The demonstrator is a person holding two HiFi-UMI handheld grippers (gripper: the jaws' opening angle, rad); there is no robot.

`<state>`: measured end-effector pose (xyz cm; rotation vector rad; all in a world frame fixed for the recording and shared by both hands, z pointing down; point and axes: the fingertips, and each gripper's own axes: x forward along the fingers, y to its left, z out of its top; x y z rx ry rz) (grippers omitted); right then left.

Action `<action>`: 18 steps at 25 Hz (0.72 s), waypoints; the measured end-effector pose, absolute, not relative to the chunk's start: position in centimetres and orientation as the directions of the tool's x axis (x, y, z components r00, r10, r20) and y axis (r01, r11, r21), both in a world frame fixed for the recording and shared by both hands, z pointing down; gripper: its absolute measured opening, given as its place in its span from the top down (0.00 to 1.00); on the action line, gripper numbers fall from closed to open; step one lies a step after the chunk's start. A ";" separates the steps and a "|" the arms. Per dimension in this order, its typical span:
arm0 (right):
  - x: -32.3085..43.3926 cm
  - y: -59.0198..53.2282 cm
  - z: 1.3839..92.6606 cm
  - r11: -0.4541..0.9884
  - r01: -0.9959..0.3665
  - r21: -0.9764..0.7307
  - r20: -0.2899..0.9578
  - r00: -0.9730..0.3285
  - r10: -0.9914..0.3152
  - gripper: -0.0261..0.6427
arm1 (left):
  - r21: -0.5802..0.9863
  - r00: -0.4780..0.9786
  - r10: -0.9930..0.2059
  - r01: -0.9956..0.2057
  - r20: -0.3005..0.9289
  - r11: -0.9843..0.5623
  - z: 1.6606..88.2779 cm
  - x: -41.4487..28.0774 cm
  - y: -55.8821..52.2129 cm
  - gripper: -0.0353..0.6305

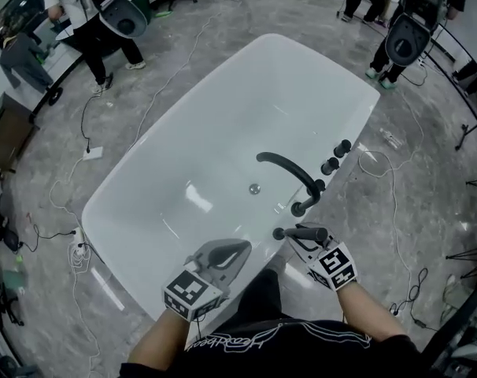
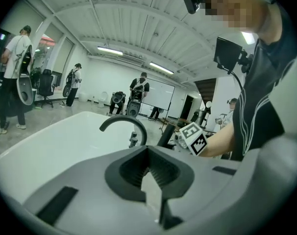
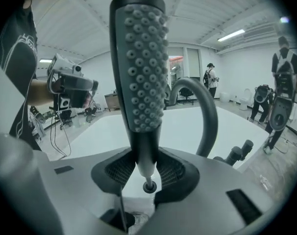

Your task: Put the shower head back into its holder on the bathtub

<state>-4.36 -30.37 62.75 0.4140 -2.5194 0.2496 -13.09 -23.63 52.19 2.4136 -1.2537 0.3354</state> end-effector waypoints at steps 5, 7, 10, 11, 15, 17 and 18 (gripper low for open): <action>-5.4 -29.9 66.8 0.945 -0.322 -0.064 0.612 -0.760 -0.218 0.76 | 0.217 0.546 -0.750 -0.837 0.374 -0.502 51.4 -14.3 -22.8 0.94; -5.6 -29.7 68.7 0.946 -0.318 -0.062 0.634 -0.744 -0.209 0.76 | 0.223 0.543 -0.757 -0.840 0.365 -0.495 51.2 -14.5 -22.4 0.94; -6.0 -29.2 71.1 0.948 -0.312 -0.058 0.661 -0.724 -0.198 0.76 | 0.221 0.536 -0.760 -0.844 0.367 -0.488 51.0 -14.9 -21.6 0.94; -6.2 -29.1 71.6 0.948 -0.313 -0.057 0.666 -0.720 -0.197 0.76 | 0.218 0.533 -0.760 -0.846 0.371 -0.486 51.0 -15.2 -21.4 0.94; -6.7 -29.3 73.2 0.947 -0.319 -0.038 0.686 -0.698 -0.207 0.76 | 0.235 0.526 -0.763 -0.851 0.376 -0.470 51.4 -15.9 -21.0 0.94; -6.7 -29.4 74.3 0.950 -0.311 -0.020 0.705 -0.678 -0.207 0.76 | 0.227 0.518 -0.764 -0.855 0.385 -0.466 51.6 -16.2 -21.1 0.94; -6.7 -29.4 74.8 0.953 -0.302 -0.008 0.715 -0.668 -0.206 0.76 | 0.220 0.515 -0.764 -0.857 0.388 -0.466 51.7 -16.3 -21.1 0.94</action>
